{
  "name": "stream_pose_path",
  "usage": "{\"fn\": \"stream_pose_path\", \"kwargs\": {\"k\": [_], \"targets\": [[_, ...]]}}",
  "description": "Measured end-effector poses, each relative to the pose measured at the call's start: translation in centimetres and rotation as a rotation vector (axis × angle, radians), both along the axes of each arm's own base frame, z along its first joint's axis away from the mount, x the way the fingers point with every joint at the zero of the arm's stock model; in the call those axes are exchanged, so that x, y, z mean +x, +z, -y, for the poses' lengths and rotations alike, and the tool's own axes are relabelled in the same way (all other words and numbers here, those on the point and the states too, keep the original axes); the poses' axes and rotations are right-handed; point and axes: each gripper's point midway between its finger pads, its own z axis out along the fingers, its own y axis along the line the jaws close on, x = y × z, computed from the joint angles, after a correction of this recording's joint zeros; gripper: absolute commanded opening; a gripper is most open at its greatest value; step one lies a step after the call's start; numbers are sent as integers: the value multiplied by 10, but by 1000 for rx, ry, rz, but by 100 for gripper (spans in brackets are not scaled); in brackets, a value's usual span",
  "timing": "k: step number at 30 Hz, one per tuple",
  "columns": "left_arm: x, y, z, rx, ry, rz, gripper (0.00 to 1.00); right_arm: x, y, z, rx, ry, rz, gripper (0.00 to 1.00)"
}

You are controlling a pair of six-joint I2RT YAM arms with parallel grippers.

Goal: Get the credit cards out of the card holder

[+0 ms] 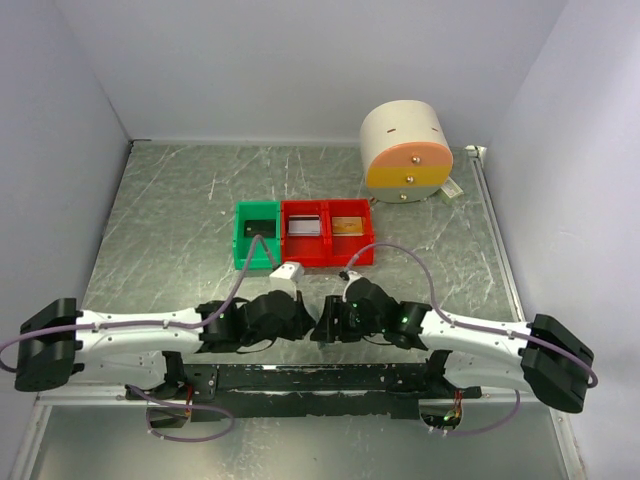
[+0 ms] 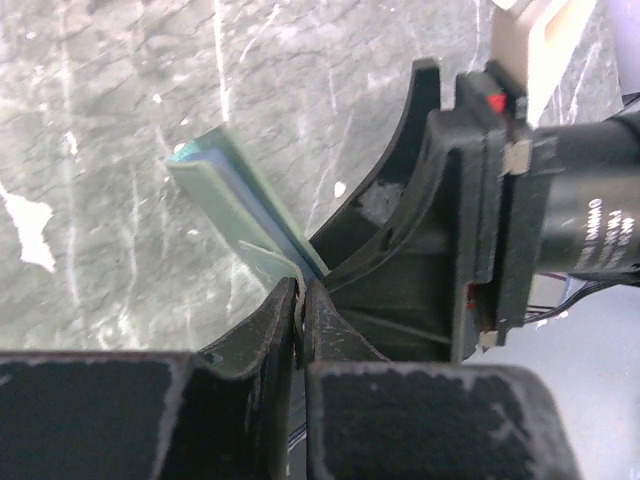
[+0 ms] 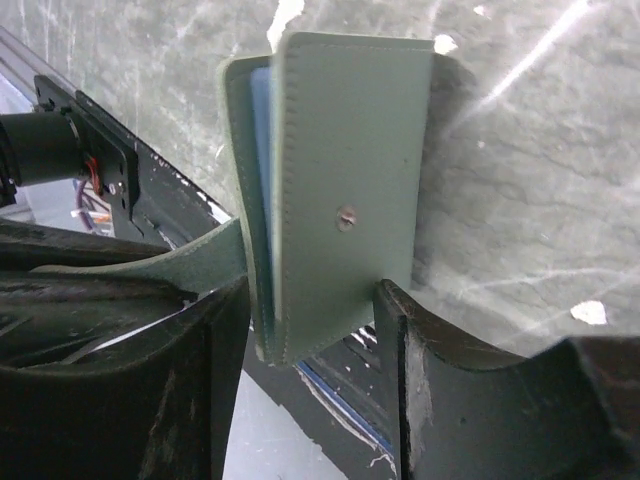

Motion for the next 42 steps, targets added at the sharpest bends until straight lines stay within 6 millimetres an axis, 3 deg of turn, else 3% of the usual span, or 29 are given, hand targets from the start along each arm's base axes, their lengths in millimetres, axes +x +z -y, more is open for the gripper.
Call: {"fn": "stream_pose_path", "kwargs": {"k": [6,9,13,19,23,26,31,37,42], "targets": [[7,4,26,15,-16,9,7,2,-4,20,14,-99,-24,61],[8,7,30,1,-22,20,7,8,3,30,27,-151,0,72],[10,10,33,-14,-17,30,7,16,5,45,-2,-217,26,74],[11,5,22,19,16,20,7,32,5,72,-149,-333,71,75],[10,7,9,-5,33,22,7,41,15,75,-177,-354,107,75],[6,-3,-10,17,51,11,7,44,13,79,-210,-347,132,74],[1,-19,-34,62,73,-10,7,43,14,75,-206,-296,153,72],[-4,-28,-55,99,110,-46,7,38,27,48,-100,-170,173,61],[-8,-44,-75,181,167,-96,7,29,9,32,-112,-66,120,53]]}}
